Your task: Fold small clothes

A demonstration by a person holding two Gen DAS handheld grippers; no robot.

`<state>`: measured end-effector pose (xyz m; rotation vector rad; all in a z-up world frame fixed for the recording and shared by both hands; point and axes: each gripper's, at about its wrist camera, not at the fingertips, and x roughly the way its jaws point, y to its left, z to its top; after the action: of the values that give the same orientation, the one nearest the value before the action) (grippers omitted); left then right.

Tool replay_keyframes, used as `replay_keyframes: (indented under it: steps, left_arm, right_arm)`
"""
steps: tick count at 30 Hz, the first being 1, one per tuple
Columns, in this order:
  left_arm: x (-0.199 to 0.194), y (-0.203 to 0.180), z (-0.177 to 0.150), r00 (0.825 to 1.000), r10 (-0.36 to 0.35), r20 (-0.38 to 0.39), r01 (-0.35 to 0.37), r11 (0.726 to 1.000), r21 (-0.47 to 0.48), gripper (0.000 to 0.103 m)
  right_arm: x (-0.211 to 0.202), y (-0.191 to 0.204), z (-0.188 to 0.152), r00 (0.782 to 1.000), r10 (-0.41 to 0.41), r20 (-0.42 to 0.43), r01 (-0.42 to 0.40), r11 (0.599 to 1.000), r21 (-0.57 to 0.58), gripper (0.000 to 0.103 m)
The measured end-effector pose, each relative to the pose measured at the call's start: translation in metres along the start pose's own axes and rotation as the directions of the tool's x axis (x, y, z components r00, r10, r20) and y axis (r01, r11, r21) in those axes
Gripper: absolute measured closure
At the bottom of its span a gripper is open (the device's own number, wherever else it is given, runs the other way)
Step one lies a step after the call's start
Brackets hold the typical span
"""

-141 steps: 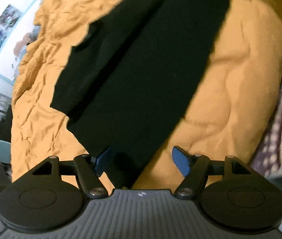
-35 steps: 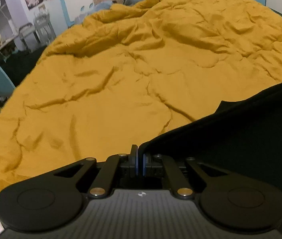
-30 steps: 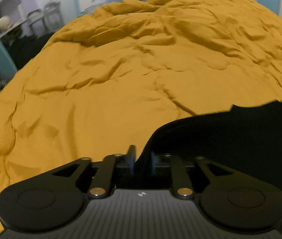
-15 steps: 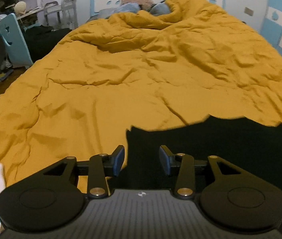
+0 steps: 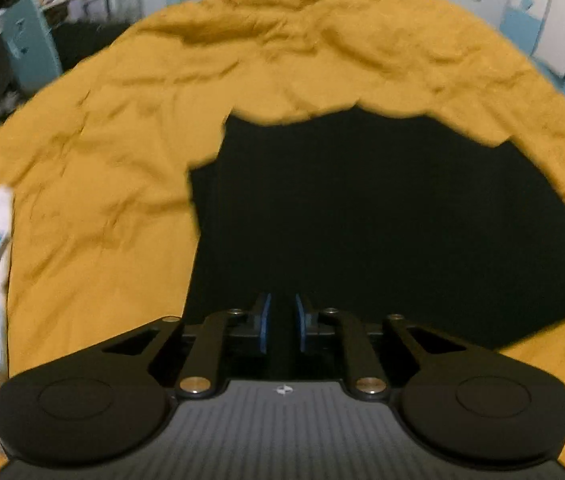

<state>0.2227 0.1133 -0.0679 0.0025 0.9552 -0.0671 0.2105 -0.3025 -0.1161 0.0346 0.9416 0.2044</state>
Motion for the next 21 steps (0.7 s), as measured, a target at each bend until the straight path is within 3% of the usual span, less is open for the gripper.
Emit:
replay_keyframes:
  steps: [4,7,14,17,19,21]
  left_arm:
    - [0.026,0.007,-0.025,0.998,0.044,-0.048,-0.046,0.998,-0.041,0.089]
    - [0.034,0.009,-0.039,0.998,0.053,-0.020,-0.053,0.998,-0.027,0.089]
    - [0.021,0.007,-0.027,0.998,0.061,-0.028,-0.062,0.997,-0.054,0.089]
    - [-0.001,0.005,-0.015,0.999,0.029,0.038,-0.026,0.998,-0.056,0.077]
    - [-0.012,0.003,-0.001,0.996,-0.014,0.087,0.020,0.997,-0.073,0.076]
    - [-0.015,-0.002,0.013,0.991,-0.058,0.117,0.068,0.994,-0.081,0.076]
  right_arm:
    - [0.010,-0.008,-0.017,1.000,-0.001,0.001,0.001,1.000,0.030,0.071]
    - [0.016,-0.007,-0.028,1.000,-0.009,0.016,0.010,1.000,-0.001,0.071]
    - [0.008,-0.009,-0.014,1.000,-0.010,0.018,0.010,1.000,0.004,0.071]
    - [-0.010,-0.018,0.000,0.997,0.028,0.076,-0.031,0.999,0.043,0.058]
    - [-0.014,-0.032,0.012,0.993,0.060,0.104,-0.070,0.993,0.099,0.043]
    - [-0.008,-0.048,0.026,0.991,0.059,0.118,-0.078,0.984,0.162,0.036]
